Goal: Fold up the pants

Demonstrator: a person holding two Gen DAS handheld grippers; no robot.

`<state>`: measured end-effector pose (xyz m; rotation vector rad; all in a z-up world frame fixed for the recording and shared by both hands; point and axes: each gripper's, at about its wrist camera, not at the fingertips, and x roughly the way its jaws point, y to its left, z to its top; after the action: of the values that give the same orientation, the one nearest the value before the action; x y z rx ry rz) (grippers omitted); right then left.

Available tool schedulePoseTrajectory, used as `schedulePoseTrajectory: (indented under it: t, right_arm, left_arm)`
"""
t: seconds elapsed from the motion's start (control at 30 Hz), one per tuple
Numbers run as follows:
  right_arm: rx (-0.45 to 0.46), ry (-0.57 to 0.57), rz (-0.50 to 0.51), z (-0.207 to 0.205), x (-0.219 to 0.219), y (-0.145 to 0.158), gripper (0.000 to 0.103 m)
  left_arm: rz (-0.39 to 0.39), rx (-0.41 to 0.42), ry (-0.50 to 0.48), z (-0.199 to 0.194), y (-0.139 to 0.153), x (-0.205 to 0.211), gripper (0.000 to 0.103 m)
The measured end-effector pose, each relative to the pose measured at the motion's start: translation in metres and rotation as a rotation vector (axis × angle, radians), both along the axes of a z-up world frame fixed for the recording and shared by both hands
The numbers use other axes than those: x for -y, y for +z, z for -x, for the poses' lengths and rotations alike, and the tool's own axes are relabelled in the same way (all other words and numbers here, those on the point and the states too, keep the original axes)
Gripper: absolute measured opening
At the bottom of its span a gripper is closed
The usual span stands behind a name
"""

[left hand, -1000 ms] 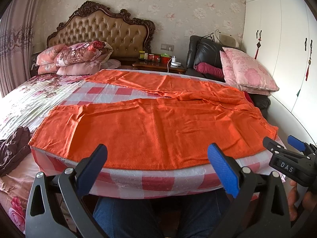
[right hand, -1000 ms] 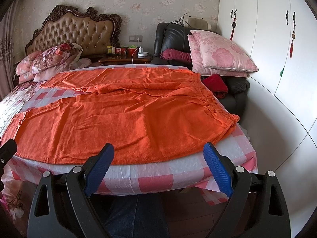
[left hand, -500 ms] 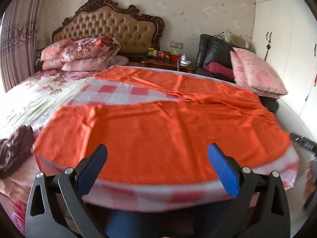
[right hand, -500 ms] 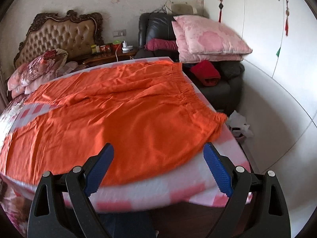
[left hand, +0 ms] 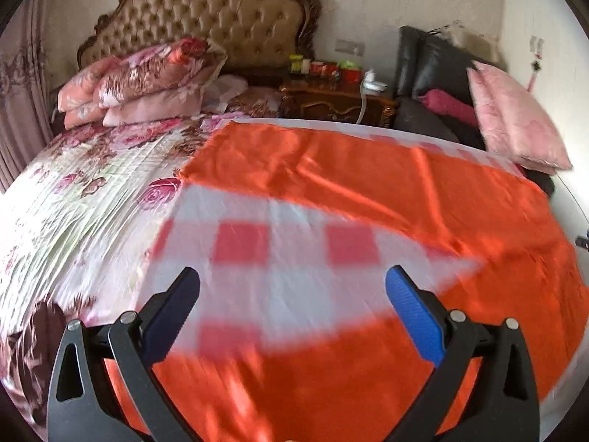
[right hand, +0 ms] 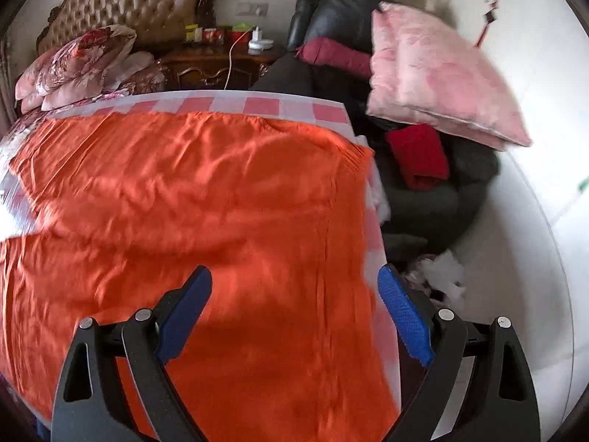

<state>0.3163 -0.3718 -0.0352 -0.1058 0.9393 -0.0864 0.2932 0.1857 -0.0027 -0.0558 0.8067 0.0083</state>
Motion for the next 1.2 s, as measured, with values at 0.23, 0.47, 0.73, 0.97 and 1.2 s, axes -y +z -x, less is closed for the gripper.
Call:
schedulePoseTrajectory:
  t: [0.23,0.47,0.73,0.97,1.2]
  right_arm:
    - [-0.086,0.105,0.054,-0.093,0.017,-0.015,0.088]
    - [-0.139,0.156,0.019,-0.150,0.035,-0.027,0.088]
    - [-0.178,0.203,-0.001,-0.185,0.038,-0.042,0.088]
    - [-0.182,0.244,-0.046,-0.206,0.044,-0.039,0.087]
    - [-0.240,0.282,-0.148,-0.230,0.044,-0.045,0.055]
  left_arm:
    - [-0.021,-0.121,0.004,-0.170,-0.001,-0.068,0.084]
    - [-0.025,-0.224,0.014,-0.304,-0.019,-0.098,0.080]
    - [-0.058,-0.319,0.010,-0.369,-0.056,-0.099,0.078]
    - [-0.037,-0.330,-0.058,-0.372,-0.061,-0.097,0.040]
    - [-0.038,-0.349,-0.080,-0.367,-0.057,-0.090,0.012]
